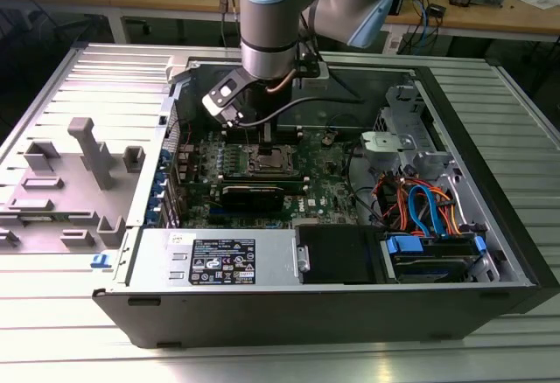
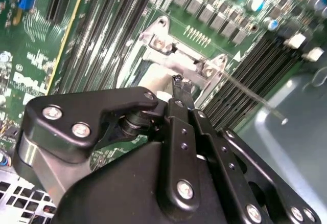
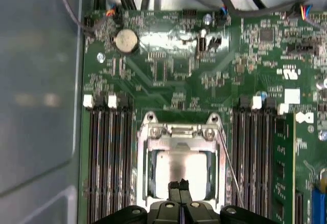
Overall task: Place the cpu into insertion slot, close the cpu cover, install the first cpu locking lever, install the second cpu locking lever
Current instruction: 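Close the cpu cover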
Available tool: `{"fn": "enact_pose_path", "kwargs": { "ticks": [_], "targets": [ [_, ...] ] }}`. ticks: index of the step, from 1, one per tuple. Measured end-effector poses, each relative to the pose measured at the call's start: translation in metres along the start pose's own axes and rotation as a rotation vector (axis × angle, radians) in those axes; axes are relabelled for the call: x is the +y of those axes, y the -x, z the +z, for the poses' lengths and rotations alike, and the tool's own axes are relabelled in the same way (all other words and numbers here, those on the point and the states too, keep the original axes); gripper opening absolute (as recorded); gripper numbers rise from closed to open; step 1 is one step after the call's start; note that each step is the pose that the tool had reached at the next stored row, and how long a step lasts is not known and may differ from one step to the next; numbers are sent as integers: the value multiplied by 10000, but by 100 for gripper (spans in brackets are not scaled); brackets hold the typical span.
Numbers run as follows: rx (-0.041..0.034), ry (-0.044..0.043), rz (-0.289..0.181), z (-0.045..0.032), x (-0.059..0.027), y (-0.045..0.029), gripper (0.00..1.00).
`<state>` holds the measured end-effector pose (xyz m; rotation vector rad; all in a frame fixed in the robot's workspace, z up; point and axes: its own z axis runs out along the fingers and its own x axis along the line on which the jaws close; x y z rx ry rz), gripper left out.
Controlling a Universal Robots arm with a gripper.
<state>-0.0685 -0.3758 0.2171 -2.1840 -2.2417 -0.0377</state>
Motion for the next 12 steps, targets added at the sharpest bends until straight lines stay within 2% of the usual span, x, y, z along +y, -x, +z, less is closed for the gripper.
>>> {"fn": "enact_pose_path", "kwargs": {
  "ticks": [3, 12],
  "targets": [
    [-1, 0, -1, 1, 51, 2, 11],
    [-1, 0, -1, 2, 59, 2, 11]
  ]
}}
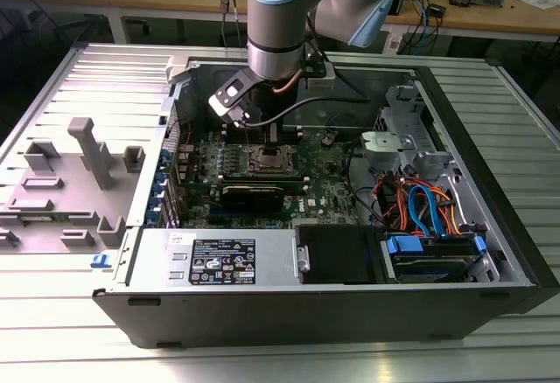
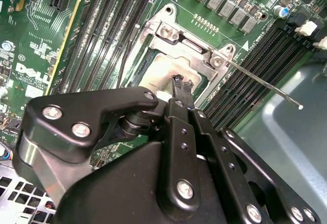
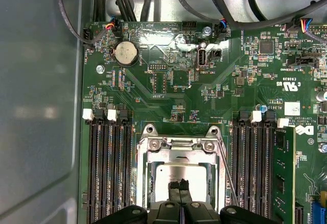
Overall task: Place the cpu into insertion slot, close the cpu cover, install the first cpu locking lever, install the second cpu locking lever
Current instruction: 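Install the first cpu locking lever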
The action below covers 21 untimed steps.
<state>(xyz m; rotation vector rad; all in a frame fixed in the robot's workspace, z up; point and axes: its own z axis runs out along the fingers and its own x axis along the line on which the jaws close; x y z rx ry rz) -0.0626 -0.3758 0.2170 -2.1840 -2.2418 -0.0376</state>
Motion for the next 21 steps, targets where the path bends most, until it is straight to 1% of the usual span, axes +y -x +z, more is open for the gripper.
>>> {"fn": "enact_pose_path", "kwargs": {
  "ticks": [7, 8, 11, 13, 16, 17, 19, 20, 21],
  "targets": [
    [0, 1, 1, 0, 2, 0, 11],
    [-31, 40, -4, 0, 0, -3, 11],
    [-34, 39, -2, -5, -1, -6, 11],
    [-33, 40, -6, -50, 0, -7, 11],
    [-33, 39, -13, -177, 1, -10, 11],
    [-32, 40, -17, -207, 1, -11, 11],
    [-31, 39, -71, -218, 1, -11, 11],
    [-28, 34, -296, -218, 1, -12, 11],
    [-25, 25, -651, -218, 1, -12, 11]
  ]
}}
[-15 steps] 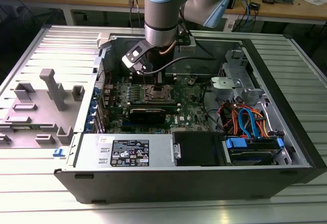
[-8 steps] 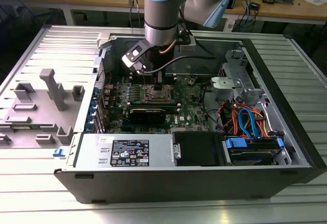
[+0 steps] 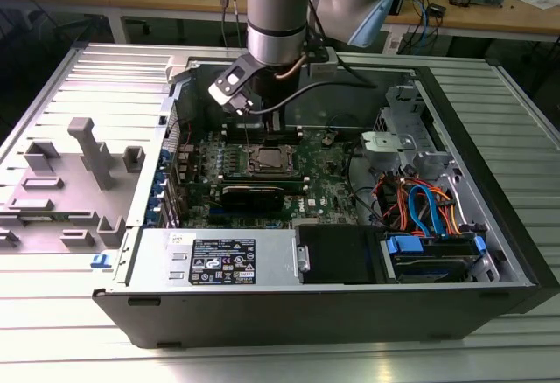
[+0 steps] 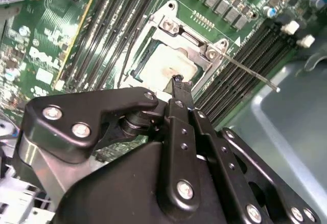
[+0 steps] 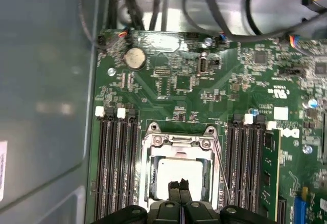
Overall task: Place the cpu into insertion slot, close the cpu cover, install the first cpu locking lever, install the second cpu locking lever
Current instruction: 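Install the first cpu locking lever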
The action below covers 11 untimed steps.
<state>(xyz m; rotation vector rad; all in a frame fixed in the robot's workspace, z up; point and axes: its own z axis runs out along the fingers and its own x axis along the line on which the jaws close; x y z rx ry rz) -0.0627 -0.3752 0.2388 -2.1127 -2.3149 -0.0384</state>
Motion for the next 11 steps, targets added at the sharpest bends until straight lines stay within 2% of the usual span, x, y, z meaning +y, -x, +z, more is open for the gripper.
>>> {"fn": "enact_pose_path", "kwargs": {
  "ticks": [2, 4, 6, 8, 11],
  "targets": [
    [7, -14, -615, 1, 0, 0, 11],
    [11, -23, -997, 1, 0, 1, 11],
    [21, -37, -1667, 4, 0, 1, 11],
    [26, -44, -2021, 7, 0, 1, 11],
    [36, -61, -2800, 16, 0, 1, 11]
  ]
}}
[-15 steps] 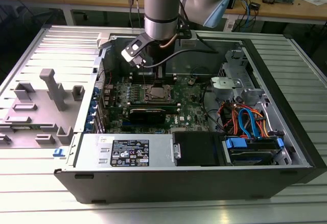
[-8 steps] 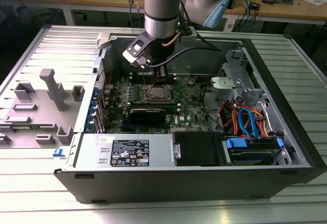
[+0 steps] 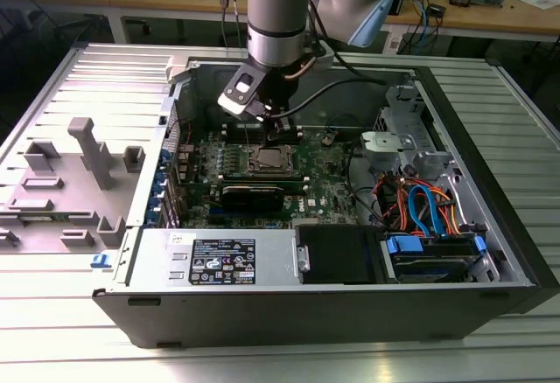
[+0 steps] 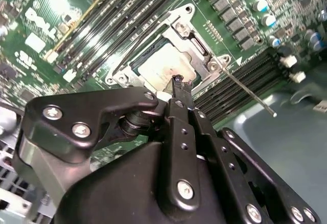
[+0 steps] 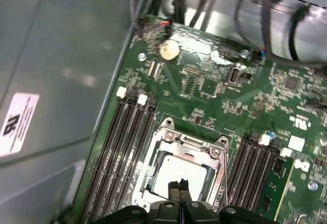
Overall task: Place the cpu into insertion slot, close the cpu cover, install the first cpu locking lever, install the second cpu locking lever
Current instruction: 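Install the first cpu locking lever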
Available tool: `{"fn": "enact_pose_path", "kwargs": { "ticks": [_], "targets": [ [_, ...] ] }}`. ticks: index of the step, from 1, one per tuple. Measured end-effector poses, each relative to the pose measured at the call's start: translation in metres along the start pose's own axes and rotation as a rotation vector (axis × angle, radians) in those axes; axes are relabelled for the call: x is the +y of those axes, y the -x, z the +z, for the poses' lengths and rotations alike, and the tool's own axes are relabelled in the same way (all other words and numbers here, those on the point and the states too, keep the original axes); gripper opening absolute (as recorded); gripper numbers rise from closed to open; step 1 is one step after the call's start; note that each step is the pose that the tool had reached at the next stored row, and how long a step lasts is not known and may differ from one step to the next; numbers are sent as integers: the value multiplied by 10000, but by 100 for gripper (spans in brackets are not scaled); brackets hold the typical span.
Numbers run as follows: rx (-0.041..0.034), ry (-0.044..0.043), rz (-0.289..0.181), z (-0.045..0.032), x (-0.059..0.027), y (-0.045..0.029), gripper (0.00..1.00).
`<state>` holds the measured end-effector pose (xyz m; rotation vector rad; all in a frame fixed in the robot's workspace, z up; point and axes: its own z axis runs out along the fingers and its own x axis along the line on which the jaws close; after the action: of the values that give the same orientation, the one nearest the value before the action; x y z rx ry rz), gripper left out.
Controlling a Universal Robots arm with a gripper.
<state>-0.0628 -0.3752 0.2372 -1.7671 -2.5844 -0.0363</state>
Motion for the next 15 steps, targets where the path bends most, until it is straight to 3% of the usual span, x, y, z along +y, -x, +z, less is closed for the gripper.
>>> {"fn": "enact_pose_path", "kwargs": {
  "ticks": [6, 15],
  "targets": [
    [21, -36, -1634, 16, 0, 0, 11],
    [38, -64, -2919, -99, 2, -3, 11]
  ]
}}
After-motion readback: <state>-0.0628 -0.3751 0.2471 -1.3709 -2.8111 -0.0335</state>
